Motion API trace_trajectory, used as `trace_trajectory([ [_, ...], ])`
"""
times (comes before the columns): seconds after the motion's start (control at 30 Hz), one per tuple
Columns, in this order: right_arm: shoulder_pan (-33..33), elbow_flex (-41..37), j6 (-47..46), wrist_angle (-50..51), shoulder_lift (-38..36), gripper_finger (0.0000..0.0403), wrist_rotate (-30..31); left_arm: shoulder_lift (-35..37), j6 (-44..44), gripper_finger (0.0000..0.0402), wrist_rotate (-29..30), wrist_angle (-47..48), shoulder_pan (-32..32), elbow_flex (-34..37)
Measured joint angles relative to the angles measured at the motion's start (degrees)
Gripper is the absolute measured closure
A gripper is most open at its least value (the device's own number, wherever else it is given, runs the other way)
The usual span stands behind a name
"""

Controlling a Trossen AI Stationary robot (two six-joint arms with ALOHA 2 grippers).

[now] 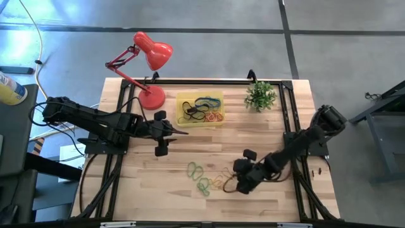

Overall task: Pick and place rubber bands into bin
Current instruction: Put the yellow rubber band into the yellow container

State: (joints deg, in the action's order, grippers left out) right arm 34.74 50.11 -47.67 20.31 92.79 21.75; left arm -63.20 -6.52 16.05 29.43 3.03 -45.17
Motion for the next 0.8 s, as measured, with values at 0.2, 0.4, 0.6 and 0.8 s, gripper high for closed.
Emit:
trace_trajectory([
  [0.2,-3.88,-0.02,1.56,-2.97,1.01,0.0269,-3.33,0.0,1.1,0.0213,1.33,-0.35,0.0,0.0],
  [0.4,-5.31,-0.02,4.23,-4.49,1.01,0.0269,-10.99,0.0,5.12,0.0213,1.55,-0.37,0.0,0.0],
  [0.6,-5.11,-0.02,3.28,-4.26,1.01,0.0256,-14.09,0.0,7.71,0.0213,1.55,0.5,0.0,0.0],
  [0.8,-5.45,-0.02,1.54,-3.93,1.01,0.0198,-15.21,0.0,9.78,0.0213,1.77,0.69,0.0,0.0],
])
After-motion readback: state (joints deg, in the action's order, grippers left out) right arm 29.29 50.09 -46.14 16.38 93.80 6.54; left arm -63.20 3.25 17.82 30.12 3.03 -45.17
